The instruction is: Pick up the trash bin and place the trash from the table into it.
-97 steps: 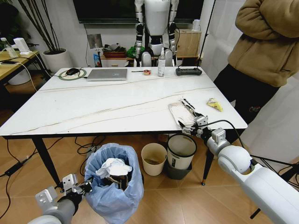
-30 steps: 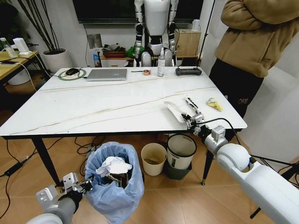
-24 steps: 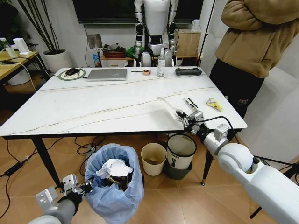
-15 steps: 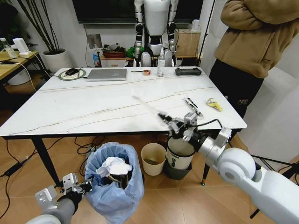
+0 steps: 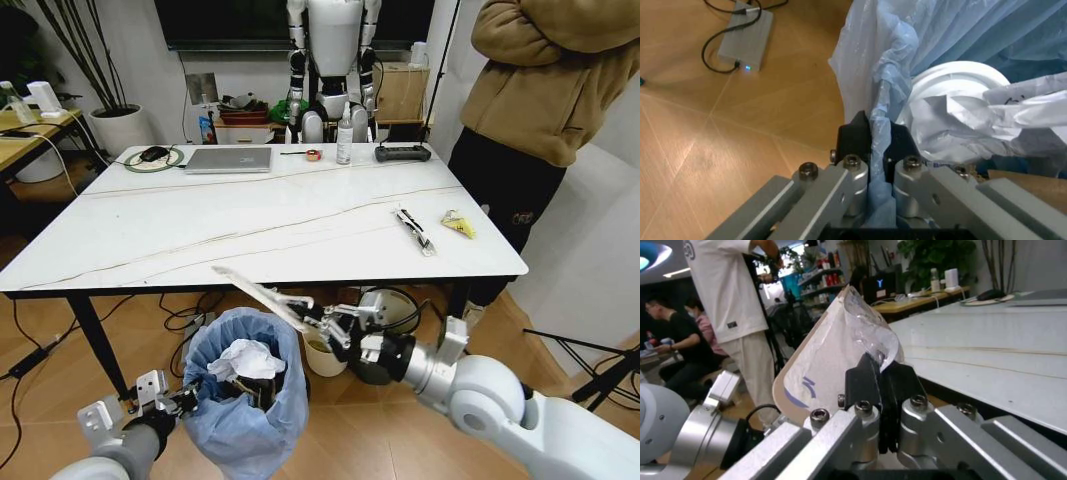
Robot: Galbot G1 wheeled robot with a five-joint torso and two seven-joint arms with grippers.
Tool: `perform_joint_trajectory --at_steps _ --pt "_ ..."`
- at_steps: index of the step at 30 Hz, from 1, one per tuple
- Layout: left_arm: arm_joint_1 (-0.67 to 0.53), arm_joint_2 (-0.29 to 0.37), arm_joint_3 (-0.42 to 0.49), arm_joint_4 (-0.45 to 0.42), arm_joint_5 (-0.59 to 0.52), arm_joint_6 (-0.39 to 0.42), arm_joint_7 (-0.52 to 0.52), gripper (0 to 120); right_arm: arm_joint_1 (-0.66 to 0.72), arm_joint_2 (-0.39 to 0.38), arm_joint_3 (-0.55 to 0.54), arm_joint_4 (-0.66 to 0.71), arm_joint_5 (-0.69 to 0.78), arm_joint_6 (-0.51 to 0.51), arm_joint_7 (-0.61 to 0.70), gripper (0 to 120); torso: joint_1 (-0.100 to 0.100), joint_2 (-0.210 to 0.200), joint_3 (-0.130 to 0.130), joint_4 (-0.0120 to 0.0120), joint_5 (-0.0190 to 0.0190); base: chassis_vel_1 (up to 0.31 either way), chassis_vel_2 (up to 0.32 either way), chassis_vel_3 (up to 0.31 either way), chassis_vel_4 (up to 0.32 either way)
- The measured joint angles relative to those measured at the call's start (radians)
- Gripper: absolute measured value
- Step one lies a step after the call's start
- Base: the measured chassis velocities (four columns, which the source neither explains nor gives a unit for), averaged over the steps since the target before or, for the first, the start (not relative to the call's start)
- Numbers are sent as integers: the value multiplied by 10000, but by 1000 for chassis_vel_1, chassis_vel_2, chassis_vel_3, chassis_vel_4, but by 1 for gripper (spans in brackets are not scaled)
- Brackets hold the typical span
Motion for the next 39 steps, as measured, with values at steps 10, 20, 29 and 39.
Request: perform_joint_trajectory --at_steps 10,20,29,39 --pt "-195 29 -14 76 -84 12 -14 0 1419 666 -1423 -858 97 115 9 0 0 0 0 0 -1 0 0 0 0" --pt "-439 8 65 195 -134 23 -29 0 1514 925 -1712 -1423 53 179 21 0 0 0 1 0 -2 0 0 0 0" --pt "-573 19 78 187 -246 43 -84 0 948 865 -1583 -1519 -164 210 17 0 0 0 0 -1 -2 0 0 0 0" --pt "-402 -45 96 19 -181 50 -96 0 744 837 -1545 -1659 -388 232 51 0 -1 0 0 0 -1 0 0 0 0"
